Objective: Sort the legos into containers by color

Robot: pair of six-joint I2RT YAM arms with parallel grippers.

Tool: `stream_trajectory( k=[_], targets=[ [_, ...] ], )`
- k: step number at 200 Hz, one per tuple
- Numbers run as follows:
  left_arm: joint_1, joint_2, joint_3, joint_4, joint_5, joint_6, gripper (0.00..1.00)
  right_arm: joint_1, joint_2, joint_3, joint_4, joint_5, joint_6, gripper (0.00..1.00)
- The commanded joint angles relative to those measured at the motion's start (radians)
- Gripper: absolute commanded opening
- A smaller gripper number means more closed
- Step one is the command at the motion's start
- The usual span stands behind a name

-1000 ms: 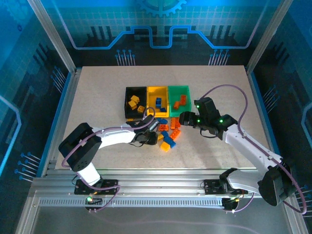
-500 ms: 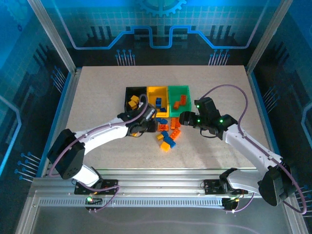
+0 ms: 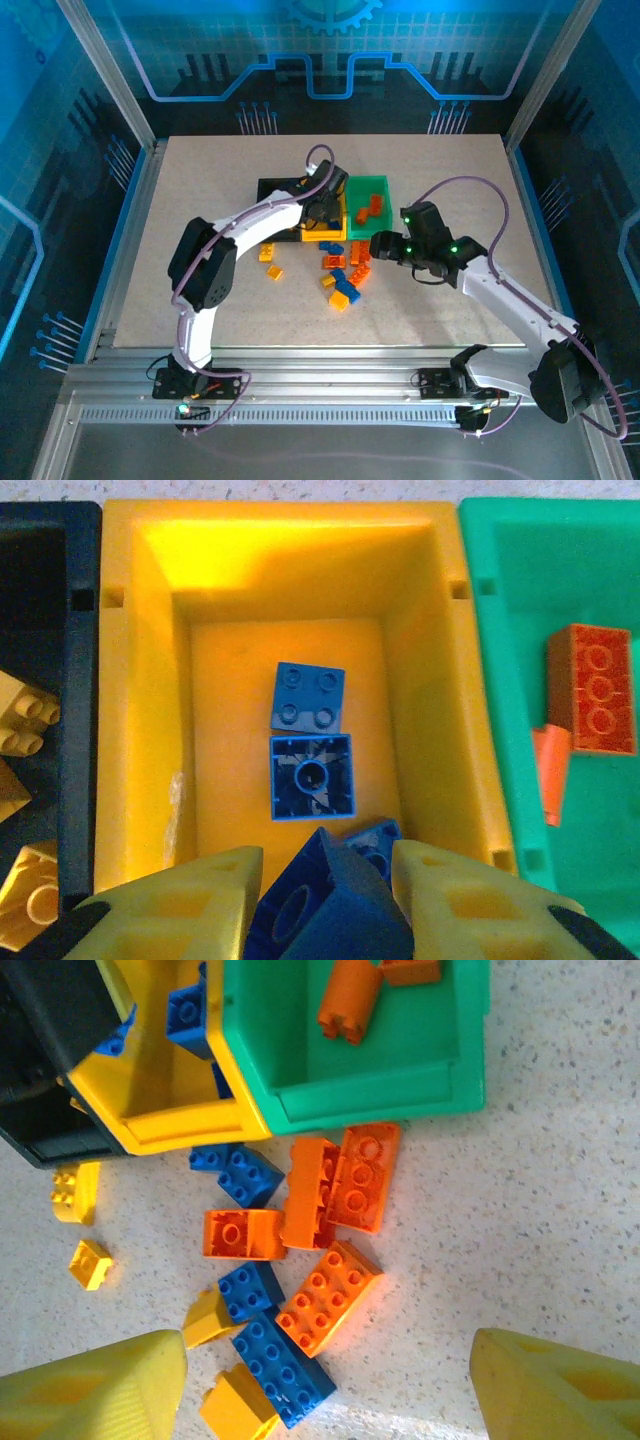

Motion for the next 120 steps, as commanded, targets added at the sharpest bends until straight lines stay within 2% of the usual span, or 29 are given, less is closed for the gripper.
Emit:
stream_trajectory(
  k=[1,29,69,82,95,120],
  targets=[
    [0.011,0.042,0.090,-0.064,-0.032,0.020,0.42,-0.012,-0.015,-0.018,-0.016,-0.013,0.007,0.77],
    [0.011,0.041,0.103,-0.062,-0.001,0.007,0.58,-0.012,-0.006,-0.028,-0.014,-0.038,0.001,0.77],
    [-0.004,-0.089,0.028,-0.008,0.060,-0.016,0.73,0.001,0.012,-0.033,-0.010,-0.066,-0.013,0.78],
    [-0.020,-0.159,-0.028,0.022,0.081,-0.024,0.83,0.016,0.025,-0.033,-0.009,-0.074,-0.020,0.78],
    [-0.041,-0.241,-0.101,0.060,0.105,-0.035,0.99,0.041,0.046,-0.031,-0.004,-0.083,-0.033,0.78],
    [-0.083,-0.403,-0.272,0.109,0.146,-0.068,0.99,0.121,0.114,-0.026,0.008,-0.098,-0.077,0.77]
  ],
)
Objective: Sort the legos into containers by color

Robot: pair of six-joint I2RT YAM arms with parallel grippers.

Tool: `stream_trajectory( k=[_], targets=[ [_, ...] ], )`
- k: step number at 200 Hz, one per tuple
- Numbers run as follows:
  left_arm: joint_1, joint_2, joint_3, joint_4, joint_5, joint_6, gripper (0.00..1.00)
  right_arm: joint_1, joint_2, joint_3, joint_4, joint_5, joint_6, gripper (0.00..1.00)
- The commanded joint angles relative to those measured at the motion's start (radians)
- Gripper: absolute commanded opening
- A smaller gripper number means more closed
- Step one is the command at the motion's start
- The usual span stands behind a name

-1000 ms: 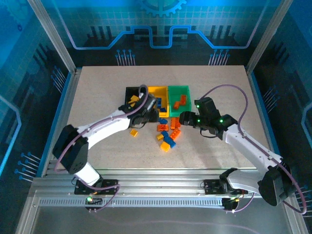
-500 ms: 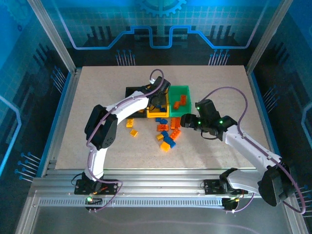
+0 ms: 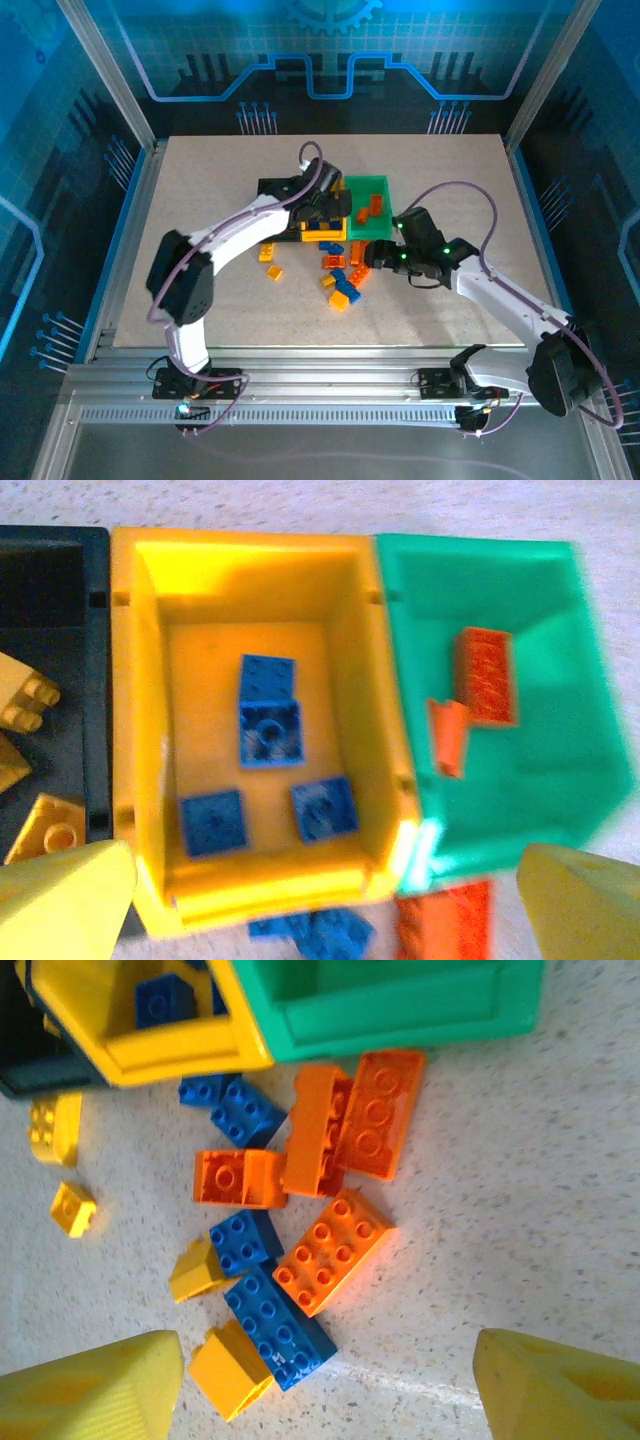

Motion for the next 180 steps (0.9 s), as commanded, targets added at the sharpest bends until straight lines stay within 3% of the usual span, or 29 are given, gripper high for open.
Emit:
stream_trajectory(
  k=[1,36,84,98,125,180],
  targets=[
    [-0.043,-0.163,-0.126,0.068,0.066,-0.040,0.99,0.073,0.062,0.000,0.005,-0.035,-0.052,0.77],
    [-0.072,-0.415,-0.446,0.135,0.089,-0.147,0.99,0.184,0.175,0.018,0.022,-0.031,-0.096,0.72],
    [-0.073,-0.685,-0.748,0.108,0.083,-0.253,0.99,0.242,0.266,0.056,0.048,0.016,-0.105,0.55],
    [-0.073,-0.730,-0.797,0.089,0.080,-0.273,0.99,0.276,0.275,0.072,0.054,0.040,-0.121,0.55],
    [-0.072,-0.809,-0.862,0.059,0.052,-0.309,0.99,0.329,0.305,0.110,0.039,0.077,-0.154,0.64],
    [-0.035,-0.901,-0.877,0.000,0.018,-0.310,0.99,0.366,0.415,0.166,0.024,0.113,-0.183,0.63]
  ],
)
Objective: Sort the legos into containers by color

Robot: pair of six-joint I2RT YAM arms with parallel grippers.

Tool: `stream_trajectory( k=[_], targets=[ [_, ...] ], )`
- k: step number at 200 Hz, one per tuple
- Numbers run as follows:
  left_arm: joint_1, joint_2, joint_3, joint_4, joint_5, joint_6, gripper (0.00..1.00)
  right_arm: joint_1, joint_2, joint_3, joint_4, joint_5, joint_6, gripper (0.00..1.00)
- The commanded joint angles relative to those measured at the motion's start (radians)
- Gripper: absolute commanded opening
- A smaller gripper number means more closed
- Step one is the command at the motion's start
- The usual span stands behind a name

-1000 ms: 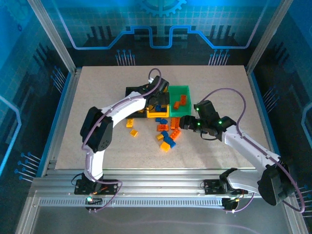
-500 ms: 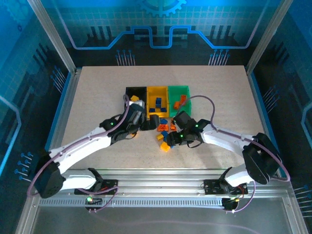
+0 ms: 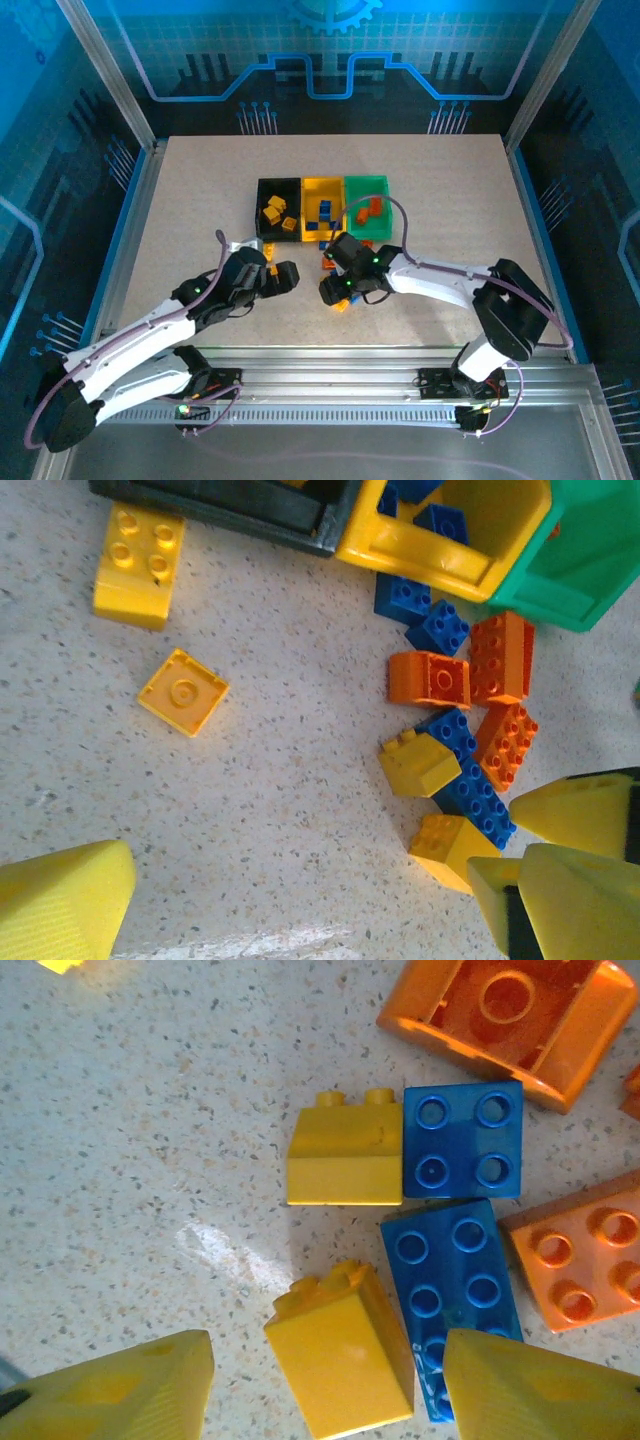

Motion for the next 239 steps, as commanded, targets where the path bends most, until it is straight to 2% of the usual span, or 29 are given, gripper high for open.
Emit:
stream_trajectory(
  k=[1,50,102,125,164,202,239],
  targets=[
    [0.022,-0.030,-0.003,-0.050,-0.030,-0.017,0.99,0.023,0.046,0.034,-0.020,0.038,-0.027,0.63],
    [0.055,-0.067,-0.017,-0.068,-0.022,-0.014,0.99,0.089,0.092,0.054,-0.026,0.016,-0.021,0.55],
    [0.066,-0.072,-0.033,-0.061,-0.010,-0.021,0.99,0.129,0.182,0.100,-0.096,0.136,0.033,0.57],
    [0.070,-0.074,-0.033,-0.071,-0.013,-0.022,0.99,0.136,0.194,0.105,-0.092,0.144,0.036,0.51],
    [0.072,-0.106,-0.041,-0.111,-0.057,-0.039,0.99,0.136,0.120,0.132,-0.071,0.142,-0.001,0.35],
    [0.079,-0.179,-0.085,-0.158,-0.104,-0.080,0.99,0.087,0.081,0.280,-0.042,0.104,-0.040,0.33],
    [0.079,-0.224,-0.135,-0.161,-0.070,-0.111,0.99,0.004,0.230,0.522,-0.011,0.067,-0.049,0.33]
  ],
)
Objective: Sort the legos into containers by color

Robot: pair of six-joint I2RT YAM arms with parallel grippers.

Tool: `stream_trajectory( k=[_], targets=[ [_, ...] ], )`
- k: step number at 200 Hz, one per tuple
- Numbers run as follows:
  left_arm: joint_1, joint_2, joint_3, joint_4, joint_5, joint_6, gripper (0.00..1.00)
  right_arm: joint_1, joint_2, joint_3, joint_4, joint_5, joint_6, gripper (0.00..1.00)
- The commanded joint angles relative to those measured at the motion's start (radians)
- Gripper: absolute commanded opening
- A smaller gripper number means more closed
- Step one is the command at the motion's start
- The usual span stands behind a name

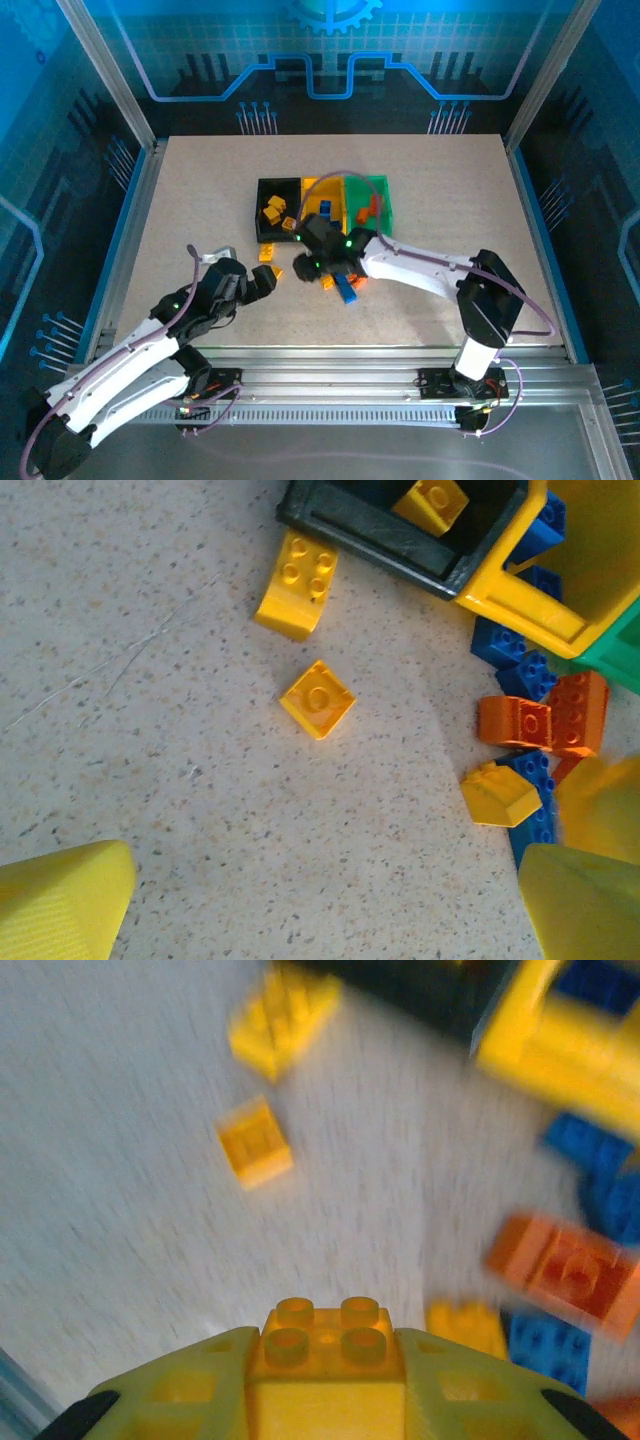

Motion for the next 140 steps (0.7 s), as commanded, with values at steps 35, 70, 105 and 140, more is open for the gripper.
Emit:
stream_trajectory(
  k=[35,70,105,140],
  targets=[
    [0.007,-0.050,-0.062,-0.039,0.033,-0.057,0.99,-0.109,0.295,0.419,0.023,0.003,-0.002,0.34],
    [0.006,-0.063,-0.082,-0.044,0.050,-0.064,0.99,-0.135,0.530,0.746,-0.088,0.057,0.010,0.35],
    [0.007,-0.068,-0.088,-0.040,0.068,-0.055,0.99,-0.147,0.721,0.978,-0.145,0.060,0.004,0.37],
    [0.007,-0.069,-0.083,-0.043,0.077,-0.043,0.99,-0.157,0.747,1.036,-0.128,0.029,-0.001,0.61]
  ],
)
